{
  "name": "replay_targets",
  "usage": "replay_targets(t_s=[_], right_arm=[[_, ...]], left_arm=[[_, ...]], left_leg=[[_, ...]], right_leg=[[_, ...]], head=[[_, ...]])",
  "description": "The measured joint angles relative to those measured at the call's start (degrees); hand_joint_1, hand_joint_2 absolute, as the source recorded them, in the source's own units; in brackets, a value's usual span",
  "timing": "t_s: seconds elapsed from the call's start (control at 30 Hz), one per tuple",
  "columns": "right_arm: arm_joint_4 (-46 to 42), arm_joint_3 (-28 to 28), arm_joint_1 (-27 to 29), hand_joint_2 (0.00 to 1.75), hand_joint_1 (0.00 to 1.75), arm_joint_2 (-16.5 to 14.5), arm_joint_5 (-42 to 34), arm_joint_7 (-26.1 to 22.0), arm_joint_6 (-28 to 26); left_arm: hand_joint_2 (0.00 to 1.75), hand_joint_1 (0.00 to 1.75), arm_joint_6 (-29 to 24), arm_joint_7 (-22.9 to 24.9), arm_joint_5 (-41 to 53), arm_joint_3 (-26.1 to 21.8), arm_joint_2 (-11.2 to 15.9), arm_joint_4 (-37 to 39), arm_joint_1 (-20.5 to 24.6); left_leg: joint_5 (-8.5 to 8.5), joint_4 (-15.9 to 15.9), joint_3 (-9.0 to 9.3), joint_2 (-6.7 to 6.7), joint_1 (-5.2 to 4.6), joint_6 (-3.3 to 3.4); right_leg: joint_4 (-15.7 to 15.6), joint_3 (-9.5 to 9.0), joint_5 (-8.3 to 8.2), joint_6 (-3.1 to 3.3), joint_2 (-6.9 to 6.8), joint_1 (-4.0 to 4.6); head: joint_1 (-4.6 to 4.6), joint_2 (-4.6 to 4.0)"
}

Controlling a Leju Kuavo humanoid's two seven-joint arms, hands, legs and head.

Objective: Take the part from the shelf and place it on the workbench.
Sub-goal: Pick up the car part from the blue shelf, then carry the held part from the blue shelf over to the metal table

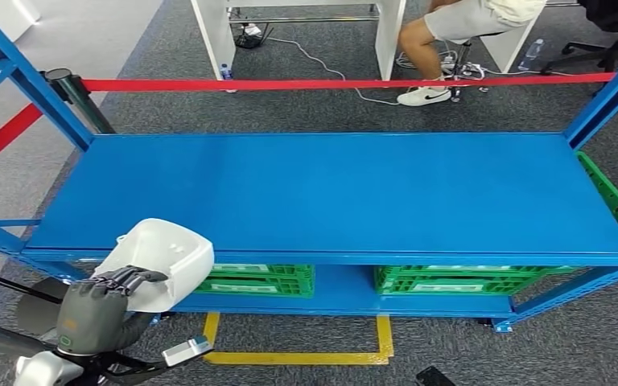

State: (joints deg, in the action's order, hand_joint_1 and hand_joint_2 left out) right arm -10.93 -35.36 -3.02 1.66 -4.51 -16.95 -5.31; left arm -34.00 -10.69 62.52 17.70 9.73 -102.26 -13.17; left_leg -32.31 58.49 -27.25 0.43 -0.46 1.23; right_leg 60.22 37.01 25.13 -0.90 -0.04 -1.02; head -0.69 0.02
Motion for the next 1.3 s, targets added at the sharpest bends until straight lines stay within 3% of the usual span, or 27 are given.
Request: replay_targets(t_s=[0.13,0.2,0.27,0.3,0.33,0.37,0.4,0.43,0.5,0.53,0.57,0.63,0.67,0.73,0.8,0.83,0.87,0.9,0.97,1.03,1.07,1.13,1.17,1.2,1.3], right_arm=[[0.04,-0.01,0.03,0.00,0.00,-0.04,-0.10,0.01,0.11],[0.09,0.00,0.09,0.00,0.00,-0.04,-0.12,0.04,0.79],[0.09,0.03,0.10,0.00,0.00,-0.03,-0.15,0.02,1.85],[0.09,0.07,0.10,0.00,0.00,-0.03,-0.15,-0.02,2.34],[0.09,0.09,0.10,0.00,0.00,-0.02,-0.15,-0.04,2.74],[0.09,0.11,0.10,0.00,0.00,-0.02,-0.15,-0.07,3.04],[0.09,0.13,0.09,0.00,0.00,-0.02,-0.15,-0.10,3.29],[0.09,0.14,0.05,0.00,0.00,-0.02,-0.15,-0.15,3.45],[0.09,0.18,-0.14,0.00,0.00,0.00,-0.15,-0.25,3.67],[0.09,0.22,-0.22,0.00,0.00,0.01,-0.15,-0.28,3.78],[0.09,0.27,-0.25,0.00,0.00,0.02,-0.15,-0.29,3.88],[0.09,0.34,-0.13,0.00,0.00,0.01,-0.15,-0.25,4.06],[0.09,0.36,-0.08,0.00,0.00,0.01,-0.15,-0.21,4.11],[0.09,0.37,-0.01,0.00,0.00,0.00,-0.15,-0.14,4.15],[0.10,0.37,0.10,0.00,0.00,0.00,-0.22,-0.13,4.15],[0.11,0.37,0.14,0.00,0.00,0.00,-0.27,-0.14,4.16],[0.11,0.37,0.16,0.00,0.00,0.00,-0.31,-0.15,4.16],[0.11,0.37,0.17,0.00,0.00,0.00,-0.32,-0.16,4.17],[0.11,0.37,0.17,0.00,0.00,0.01,-0.32,-0.16,4.19],[0.11,0.37,0.14,0.00,0.00,0.02,-0.32,-0.17,4.22],[0.11,0.37,0.16,0.00,0.00,0.02,-0.32,-0.17,4.22],[0.14,0.37,0.30,0.00,0.00,0.02,-0.32,-0.19,4.22],[0.19,0.37,0.44,0.00,0.00,0.02,-0.33,-0.17,4.21],[0.24,0.36,0.59,0.00,0.00,0.02,-0.33,-0.17,4.21],[0.31,0.33,0.91,0.00,0.00,0.00,-0.32,-0.17,4.26]], left_arm=[[1.75,1.75,-0.29,-0.33,-0.37,-0.36,0.21,-0.81,-0.52],[1.75,1.75,-0.46,-0.86,-1.48,-0.40,0.19,-1.02,-0.72],[1.75,1.75,-0.64,-1.66,-3.14,-0.65,0.09,-1.08,-1.13],[1.75,1.75,-0.69,-2.05,-3.81,-0.90,0.02,-1.08,-1.43],[1.75,1.75,-0.73,-2.38,-4.39,-1.21,-0.08,-1.08,-1.73],[1.75,1.75,-0.75,-2.59,-4.84,-1.52,-0.19,-1.08,-2.00],[1.75,1.75,-0.77,-2.74,-5.30,-1.86,-0.31,-1.09,-2.27],[1.75,1.75,-0.77,-2.82,-5.75,-2.21,-0.42,-1.09,-2.54],[1.75,1.75,-0.74,-2.99,-6.62,-3.06,-0.57,-1.16,-3.07],[1.75,1.75,-0.73,-3.16,-7.01,-3.53,-0.61,-1.22,-3.31],[1.75,1.75,-0.73,-3.33,-7.33,-4.00,-0.63,-1.31,-3.55],[1.75,1.75,-0.73,-3.58,-7.88,-4.87,-0.67,-1.45,-4.17],[1.75,1.75,-0.74,-3.62,-8.12,-5.30,-0.69,-1.51,-4.58],[1.75,1.75,-0.77,-3.64,-8.53,-6.17,-0.75,-1.61,-5.36],[1.75,1.75,-0.80,-3.68,-8.94,-7.08,-0.79,-1.68,-5.93],[1.75,1.75,-0.80,-3.70,-9.10,-7.47,-0.81,-1.72,-6.14],[1.75,1.75,-0.80,-3.73,-9.19,-7.75,-0.84,-1.74,-6.30],[1.75,1.75,-0.80,-3.76,-9.21,-7.98,-0.84,-1.78,-6.42],[1.75,1.75,-0.80,-3.82,-9.26,-8.38,-0.87,-1.89,-6.50],[1.75,1.75,-0.81,-3.91,-9.39,-8.79,-0.92,-2.15,-6.56],[1.75,1.75,-0.82,-3.95,-9.48,-8.96,-0.93,-2.27,-6.61],[1.75,1.75,-0.84,-4.00,-9.58,-9.24,-0.96,-2.41,-6.82],[1.75,1.75,-0.85,-4.01,-9.63,-9.36,-1.02,-2.47,-6.93],[1.75,1.75,-0.85,-4.03,-9.67,-9.49,-1.08,-2.58,-7.07],[1.75,1.75,-0.72,-4.39,-9.68,-10.09,-1.40,-2.95,-7.55]], left_leg=[[2.04,-1.87,-0.19,0.16,-0.46,0.41],[3.83,-2.62,-1.43,0.26,-0.23,0.98],[5.27,-2.64,-3.29,0.29,-0.32,1.34],[5.99,-2.59,-4.25,0.31,-0.40,1.38],[6.72,-2.53,-5.24,0.32,-0.48,1.39],[7.40,-2.45,-6.19,0.32,-0.54,1.34],[8.06,-2.33,-7.10,0.32,-0.58,1.26],[8.64,-2.15,-7.87,0.31,-0.62,1.14],[9.61,-1.74,-8.95,0.34,-0.76,0.74],[10.08,-1.61,-9.19,0.38,-0.78,0.47],[10.57,-1.62,-9.31,0.43,-0.73,0.15],[11.04,-1.62,-9.53,0.34,-0.51,-0.60],[9.95,-1.07,-9.81,0.20,-0.38,-1.06],[4.53,3.08,-10.92,-0.09,0.06,-2.01],[-0.91,10.53,-12.14,-0.13,0.65,-2.80],[-1.68,13.48,-12.23,-0.13,0.93,-3.10],[-1.04,14.83,-11.60,-0.13,1.19,-3.33],[0.50,14.05,-10.04,-0.13,1.40,-3.52],[2.69,6.93,-4.19,-0.25,1.77,-3.79],[1.97,-0.86,0.99,-0.61,1.74,-3.34],[1.38,-2.77,1.97,-0.75,1.56,-2.90],[1.81,-3.29,1.35,-0.62,1.28,-1.63],[2.41,-3.31,0.73,-0.48,1.18,-0.96],[3.11,-3.40,-0.02,-0.33,1.12,-0.29],[5.34,-3.40,-2.77,-0.14,0.55,0.80]], right_leg=[[-0.85,0.18,-1.25,-1.58,-0.25,-0.45],[1.24,1.29,2.22,-1.98,-0.18,-0.38],[7.73,3.01,8.34,-2.17,-0.11,-0.27],[11.15,3.44,10.02,-2.25,-0.10,-0.20],[13.64,3.33,10.48,-2.30,-0.09,-0.13],[14.12,2.26,9.40,-2.28,-0.09,-0.07],[12.65,0.14,7.62,-2.18,-0.10,-0.03],[9.16,-2.99,6.22,-1.98,-0.10,0.04],[0.12,-9.71,6.33,-1.35,-0.16,0.29],[-3.09,-11.63,7.17,-1.01,-0.16,0.44],[-4.70,-12.38,7.78,-0.67,-0.16,0.62],[-5.16,-11.66,7.07,0.14,-0.24,0.63],[-5.19,-11.19,6.47,0.64,-0.35,0.56],[-5.29,-9.87,5.11,1.29,-0.55,0.34],[-5.19,-8.35,3.70,1.36,-0.59,0.33],[-5.06,-7.52,2.97,1.25,-0.61,0.30],[-4.87,-6.67,2.31,1.08,-0.62,0.25],[-4.60,-5.76,1.73,0.86,-0.63,0.15],[-3.83,-4.08,0.89,0.24,-0.58,-0.04],[-3.22,-3.05,0.08,-0.58,-0.50,-0.07],[-3.15,-2.76,-0.42,-1.01,-0.47,-0.09],[-3.24,-2.29,-1.23,-1.87,-0.41,-0.35],[-2.82,-1.82,-0.51,-2.15,-0.37,-0.49],[-1.42,-1.05,1.40,-2.32,-0.32,-0.57],[8.42,1.71,10.20,-2.25,-0.20,-0.49]], head=[[0.05,-0.01],[-0.12,-0.01],[-0.32,0.00],[-0.35,-0.01],[-0.33,-0.01],[-0.37,-0.02],[-0.37,-0.02],[-0.37,-0.01],[-0.32,-0.01],[-0.28,-0.01],[-0.26,-0.01],[-0.32,-0.01],[-0.29,-0.01],[-0.10,-0.02],[0.10,-0.02],[0.10,-0.01],[0.10,-0.01],[0.10,0.00],[0.13,0.00],[0.17,0.00],[0.18,0.00],[0.18,-0.01],[0.14,-0.02],[0.06,-0.02],[-0.15,-0.01]])
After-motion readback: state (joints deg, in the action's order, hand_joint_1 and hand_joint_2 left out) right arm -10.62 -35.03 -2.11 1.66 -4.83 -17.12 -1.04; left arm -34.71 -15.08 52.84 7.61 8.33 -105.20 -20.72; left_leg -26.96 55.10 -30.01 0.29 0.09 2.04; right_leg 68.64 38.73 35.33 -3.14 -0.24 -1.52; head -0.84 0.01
